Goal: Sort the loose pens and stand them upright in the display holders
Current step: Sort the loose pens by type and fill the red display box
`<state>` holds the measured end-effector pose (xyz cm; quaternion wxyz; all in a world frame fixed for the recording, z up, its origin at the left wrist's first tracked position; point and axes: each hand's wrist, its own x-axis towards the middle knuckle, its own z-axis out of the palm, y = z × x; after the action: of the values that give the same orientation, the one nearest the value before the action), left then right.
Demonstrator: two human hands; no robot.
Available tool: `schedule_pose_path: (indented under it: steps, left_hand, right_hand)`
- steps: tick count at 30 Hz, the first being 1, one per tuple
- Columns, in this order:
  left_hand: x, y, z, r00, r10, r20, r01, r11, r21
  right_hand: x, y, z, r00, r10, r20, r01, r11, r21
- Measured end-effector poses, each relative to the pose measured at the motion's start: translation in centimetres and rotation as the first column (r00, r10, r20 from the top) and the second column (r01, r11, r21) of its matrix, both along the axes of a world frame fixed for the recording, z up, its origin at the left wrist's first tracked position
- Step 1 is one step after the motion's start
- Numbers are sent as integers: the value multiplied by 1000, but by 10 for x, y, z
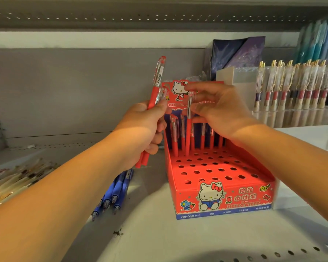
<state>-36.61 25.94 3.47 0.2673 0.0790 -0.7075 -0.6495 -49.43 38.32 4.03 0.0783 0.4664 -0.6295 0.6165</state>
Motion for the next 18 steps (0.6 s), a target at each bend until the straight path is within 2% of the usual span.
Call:
schedule_pose_path:
  steps: [5,11,16,18]
  left_hand:
    - [0,1,0,998,-68,-17,68,997,43]
    - [1,2,0,996,-84,-30,85,995,54]
    - [0,2,-1,995,-99,-26,99,995,10]
    - [0,2,-2,994,-103,-41,103,995,-4]
  right_hand:
    - [-6,1,-1,999,24,38,-24,1000,-3]
    - [-11,-2,-7,999,-34,31,33,998,45]
    - [-5,0,-8,976,-50,-210,85,983,160]
    - [-4,-1,-6,980,-36,-196,75,978,194]
